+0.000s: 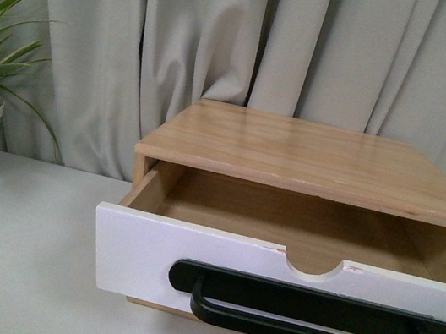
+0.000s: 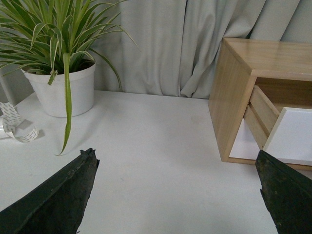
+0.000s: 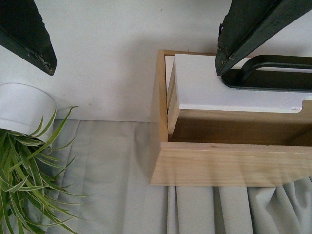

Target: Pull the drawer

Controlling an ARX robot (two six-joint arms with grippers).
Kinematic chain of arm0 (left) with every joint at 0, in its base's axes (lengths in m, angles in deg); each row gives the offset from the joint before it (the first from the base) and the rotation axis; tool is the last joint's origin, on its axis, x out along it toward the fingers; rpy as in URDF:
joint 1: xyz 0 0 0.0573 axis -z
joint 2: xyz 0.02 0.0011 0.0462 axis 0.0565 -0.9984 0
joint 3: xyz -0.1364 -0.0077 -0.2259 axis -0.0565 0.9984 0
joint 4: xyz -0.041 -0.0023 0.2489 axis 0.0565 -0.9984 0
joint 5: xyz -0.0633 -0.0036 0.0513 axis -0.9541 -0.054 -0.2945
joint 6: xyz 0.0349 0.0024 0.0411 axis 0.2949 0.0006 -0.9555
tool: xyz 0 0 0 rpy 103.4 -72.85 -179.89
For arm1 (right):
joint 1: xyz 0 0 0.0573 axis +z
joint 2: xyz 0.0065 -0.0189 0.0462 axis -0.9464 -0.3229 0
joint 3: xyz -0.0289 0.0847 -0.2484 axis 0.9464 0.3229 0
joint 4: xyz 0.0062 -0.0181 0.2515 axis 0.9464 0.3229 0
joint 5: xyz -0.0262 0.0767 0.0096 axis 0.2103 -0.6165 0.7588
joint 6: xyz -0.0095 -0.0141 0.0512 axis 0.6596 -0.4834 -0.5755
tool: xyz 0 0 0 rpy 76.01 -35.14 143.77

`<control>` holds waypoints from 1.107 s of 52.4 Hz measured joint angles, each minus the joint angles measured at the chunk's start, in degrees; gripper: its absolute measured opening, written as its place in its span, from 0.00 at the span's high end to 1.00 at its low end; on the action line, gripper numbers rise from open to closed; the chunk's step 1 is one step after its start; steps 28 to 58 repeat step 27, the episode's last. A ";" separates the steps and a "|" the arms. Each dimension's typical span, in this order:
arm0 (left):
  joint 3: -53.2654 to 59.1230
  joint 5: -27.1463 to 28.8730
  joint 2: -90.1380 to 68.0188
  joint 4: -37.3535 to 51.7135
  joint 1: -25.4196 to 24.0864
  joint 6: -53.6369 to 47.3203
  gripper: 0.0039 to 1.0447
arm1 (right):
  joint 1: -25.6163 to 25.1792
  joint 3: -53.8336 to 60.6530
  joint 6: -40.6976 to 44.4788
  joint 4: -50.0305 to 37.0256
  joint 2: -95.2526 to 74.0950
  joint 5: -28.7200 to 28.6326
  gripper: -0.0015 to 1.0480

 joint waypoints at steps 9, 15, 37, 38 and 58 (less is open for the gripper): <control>0.00 0.00 0.00 -0.02 0.00 0.00 0.06 | 0.00 0.00 0.00 0.00 0.00 0.00 0.09; 0.00 0.00 0.00 0.00 0.00 0.00 0.06 | 0.00 0.00 0.00 0.00 0.00 0.02 0.09; 0.00 0.00 0.00 0.00 0.00 -0.02 0.06 | 0.00 0.00 0.00 0.00 0.00 0.02 0.09; 0.00 0.00 0.00 0.00 0.00 -0.02 0.06 | 0.00 0.00 0.00 0.00 0.00 0.02 0.09; 0.00 0.00 0.00 0.00 0.00 -0.02 0.06 | 0.00 0.00 0.00 0.00 0.00 0.02 0.09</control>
